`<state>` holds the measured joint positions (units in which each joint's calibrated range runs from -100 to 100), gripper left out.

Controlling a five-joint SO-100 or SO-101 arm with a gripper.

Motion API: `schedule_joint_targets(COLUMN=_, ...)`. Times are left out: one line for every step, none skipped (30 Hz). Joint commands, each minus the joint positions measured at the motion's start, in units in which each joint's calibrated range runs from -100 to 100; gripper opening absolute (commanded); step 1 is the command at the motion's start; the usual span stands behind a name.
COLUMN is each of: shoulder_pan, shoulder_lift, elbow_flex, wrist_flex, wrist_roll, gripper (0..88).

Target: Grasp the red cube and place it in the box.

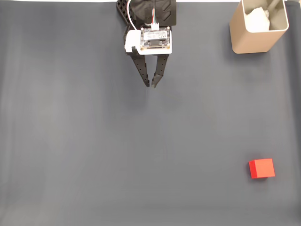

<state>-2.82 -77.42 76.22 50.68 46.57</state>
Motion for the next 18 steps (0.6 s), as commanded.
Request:
schedule_joint_targets(shoulder_pan=-0.52, shoulder_lift=5.84, elbow_flex=-10.44, wrist_flex=-0.27, wrist_roll=0.1, gripper=0.0)
schedule_joint_targets(shoulder_pan=-0.73, shoulder_lift=7.23, elbow_flex=-12.17, wrist_flex=-0.18, wrist_roll=0.1, gripper=0.0)
schedule_joint_targets(shoulder_pan=-0.87, shoulder_lift=8.62, elbow_flex=-13.9, wrist_flex=-0.1, wrist_roll=0.1, gripper=0.0)
schedule_joint_targets(shoulder_pan=-1.02, shoulder_lift=9.83, elbow_flex=-15.45, wrist_flex=-0.1, wrist_roll=0.2, gripper=0.0)
schedule_joint_targets(shoulder_pan=-1.23, shoulder_lift=11.22, elbow_flex=-17.1, wrist_flex=-0.02, wrist_roll=0.29, gripper=0.0)
schedule_joint_targets(shoulder_pan=-1.37, shoulder_lift=12.6, elbow_flex=-18.74, wrist_flex=0.06, wrist_roll=0.29, gripper=0.0)
schedule_joint_targets(shoulder_pan=-1.51, shoulder_lift=13.9, elbow_flex=-20.29, wrist_flex=0.06, wrist_roll=0.34, gripper=0.0)
schedule_joint_targets(shoulder_pan=-1.73, shoulder_lift=15.38, elbow_flex=-21.93, wrist_flex=0.14, wrist_roll=0.39, gripper=0.0)
schedule_joint_targets(shoulder_pan=-1.94, shoulder_lift=16.76, elbow_flex=-23.48, wrist_flex=0.14, wrist_roll=0.44, gripper=0.0)
schedule_joint_targets(shoulder_pan=-2.15, shoulder_lift=17.98, elbow_flex=-25.03, wrist_flex=0.14, wrist_roll=0.44, gripper=0.0)
schedule_joint_targets(shoulder_pan=-2.44, shoulder_lift=19.36, elbow_flex=-26.95, wrist_flex=0.23, wrist_roll=0.44, gripper=0.0)
schedule_joint_targets(shoulder_pan=-2.79, shoulder_lift=20.75, elbow_flex=-28.68, wrist_flex=0.55, wrist_roll=0.44, gripper=0.0)
schedule_joint_targets(shoulder_pan=-3.22, shoulder_lift=22.13, elbow_flex=-30.51, wrist_flex=1.13, wrist_roll=0.44, gripper=0.0)
schedule_joint_targets(shoulder_pan=-3.64, shoulder_lift=23.52, elbow_flex=-32.42, wrist_flex=1.7, wrist_roll=0.39, gripper=0.0)
schedule_joint_targets(shoulder_pan=-4.14, shoulder_lift=24.73, elbow_flex=-34.16, wrist_flex=2.19, wrist_roll=0.39, gripper=0.0)
schedule_joint_targets(shoulder_pan=-4.64, shoulder_lift=25.77, elbow_flex=-35.71, wrist_flex=2.6, wrist_roll=0.39, gripper=0.0)
schedule_joint_targets(shoulder_pan=-5.21, shoulder_lift=26.99, elbow_flex=-37.44, wrist_flex=3.18, wrist_roll=0.44, gripper=0.0)
schedule_joint_targets(shoulder_pan=-5.85, shoulder_lift=27.94, elbow_flex=-38.9, wrist_flex=3.34, wrist_roll=0.44, gripper=0.0)
